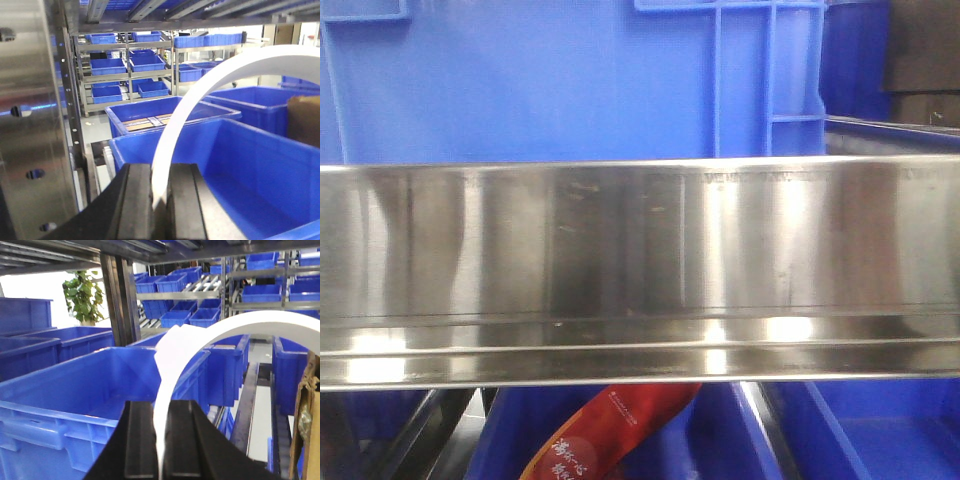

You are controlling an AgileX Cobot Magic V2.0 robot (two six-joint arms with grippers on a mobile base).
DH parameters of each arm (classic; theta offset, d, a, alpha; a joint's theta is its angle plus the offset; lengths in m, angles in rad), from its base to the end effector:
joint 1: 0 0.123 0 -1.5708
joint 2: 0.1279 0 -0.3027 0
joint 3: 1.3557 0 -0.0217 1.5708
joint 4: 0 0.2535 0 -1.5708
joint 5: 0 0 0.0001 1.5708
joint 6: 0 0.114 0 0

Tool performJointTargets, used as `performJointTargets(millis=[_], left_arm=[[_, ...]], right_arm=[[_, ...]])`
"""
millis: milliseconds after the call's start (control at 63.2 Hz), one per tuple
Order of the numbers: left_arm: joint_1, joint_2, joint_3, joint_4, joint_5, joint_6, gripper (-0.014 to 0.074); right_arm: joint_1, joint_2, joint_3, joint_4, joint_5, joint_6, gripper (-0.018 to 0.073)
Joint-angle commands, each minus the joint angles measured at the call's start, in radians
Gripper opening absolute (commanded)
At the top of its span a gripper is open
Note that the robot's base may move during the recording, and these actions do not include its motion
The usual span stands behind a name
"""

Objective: Grab PVC pipe and place in blue bin
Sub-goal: 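Move the held pipe over an open blue bin with both grippers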

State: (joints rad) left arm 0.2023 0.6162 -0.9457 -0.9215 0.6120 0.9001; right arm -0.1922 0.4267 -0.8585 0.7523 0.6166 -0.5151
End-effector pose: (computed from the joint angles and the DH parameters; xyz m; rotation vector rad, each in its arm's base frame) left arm 0.1101 -0.0307 0.4520 0.2769 1.5343 -0.1491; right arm 0.0642 0.0335 0.4312 -0.0721 1.5370 0.2665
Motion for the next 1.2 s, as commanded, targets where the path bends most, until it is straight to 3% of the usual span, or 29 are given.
performJointTargets(millis=[0, 142, 269, 443, 665, 823, 982, 1187], left_arm=[[-0.005, -0.001, -0.009, -0.026, -0.003, 0.042, -0.0111], [-0.017, -0.001, -0.009, -0.028, -0.001, 0.046, -0.0111], [-0.057, -0.001, -0.007, -0.030, 0.014, 0.126, -0.0111], [-0.097, -0.001, -0.006, -0.034, 0.032, 0.126, -0.0111], [-0.102, -0.001, -0.006, -0.040, 0.089, 0.139, -0.0111], [-0.184, -0.001, -0.006, -0.040, 0.082, 0.178, -0.0111], [-0.266, 0.001, -0.006, 0.035, 0.029, 0.192, -0.0111], [-0.319, 0.074, -0.006, 0.037, -0.053, 0.194, -0.0111]], right_arm=[[0.003, 0.016, -0.009, 0.010, -0.026, -0.010, -0.0168], [0.003, 0.018, -0.009, 0.010, -0.026, -0.027, -0.0168], [0.003, 0.018, -0.009, 0.017, -0.026, -0.046, -0.0168], [0.003, 0.018, -0.009, 0.021, -0.011, -0.046, -0.0168], [0.003, 0.018, -0.009, 0.021, 0.003, -0.046, -0.0168], [0.003, 0.018, -0.009, 0.021, -0.001, -0.046, -0.0168], [0.003, 0.018, -0.009, 0.021, -0.003, -0.046, -0.0168], [0.003, 0.019, -0.009, 0.021, -0.016, -0.046, -0.0168]])
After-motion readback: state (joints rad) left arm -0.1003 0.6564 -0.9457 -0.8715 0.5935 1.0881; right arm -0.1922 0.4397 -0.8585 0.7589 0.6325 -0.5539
